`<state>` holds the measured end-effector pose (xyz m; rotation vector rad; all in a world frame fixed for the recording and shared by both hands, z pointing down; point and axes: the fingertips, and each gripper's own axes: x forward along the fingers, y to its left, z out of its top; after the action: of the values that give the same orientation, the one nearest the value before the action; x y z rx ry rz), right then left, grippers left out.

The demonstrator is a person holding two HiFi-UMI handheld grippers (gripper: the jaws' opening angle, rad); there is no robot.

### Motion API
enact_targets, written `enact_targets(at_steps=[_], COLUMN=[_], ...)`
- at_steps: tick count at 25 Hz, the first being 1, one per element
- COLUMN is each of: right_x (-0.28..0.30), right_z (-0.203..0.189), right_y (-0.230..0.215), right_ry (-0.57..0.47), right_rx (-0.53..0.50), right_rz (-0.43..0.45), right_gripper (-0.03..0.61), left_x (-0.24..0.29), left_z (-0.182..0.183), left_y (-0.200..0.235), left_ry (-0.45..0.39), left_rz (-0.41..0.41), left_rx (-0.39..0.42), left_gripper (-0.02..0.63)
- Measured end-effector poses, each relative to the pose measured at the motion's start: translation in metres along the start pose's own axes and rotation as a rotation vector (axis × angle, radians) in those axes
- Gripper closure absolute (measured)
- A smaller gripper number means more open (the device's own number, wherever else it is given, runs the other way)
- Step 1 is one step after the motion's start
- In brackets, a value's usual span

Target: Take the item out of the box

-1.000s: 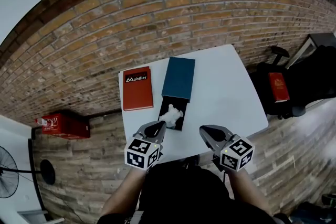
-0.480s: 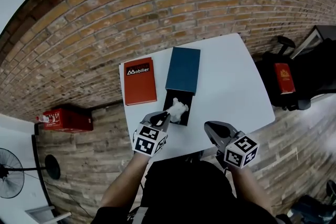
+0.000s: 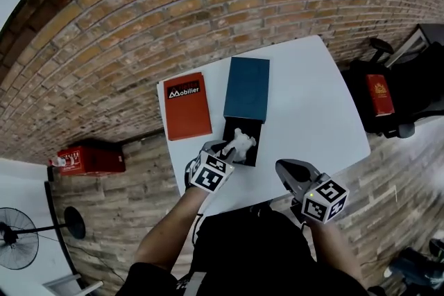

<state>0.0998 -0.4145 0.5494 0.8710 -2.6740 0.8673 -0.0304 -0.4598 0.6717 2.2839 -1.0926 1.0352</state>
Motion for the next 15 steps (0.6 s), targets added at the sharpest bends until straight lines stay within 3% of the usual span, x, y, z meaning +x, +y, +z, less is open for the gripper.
enact_targets(at_steps=[6,15], right_x=[0.003,-0.006], right_z=[0.001,-0.010], right_y=[-0.002,-0.023], right_ry=[-0.005,-0.007], right_rx=[0.030,0.070], right_rz=[-0.023,-0.082], right_gripper=[0.578,0.578], left_x=[0.034,0.067], left_z=[-0.024,-0.034], left_y=[0.000,-0.002], left_ry=[0.158,0.262], left_rz=[-0.049,-0.075], left_rx=[0.114,0.195], left_gripper=[0.448,0.447])
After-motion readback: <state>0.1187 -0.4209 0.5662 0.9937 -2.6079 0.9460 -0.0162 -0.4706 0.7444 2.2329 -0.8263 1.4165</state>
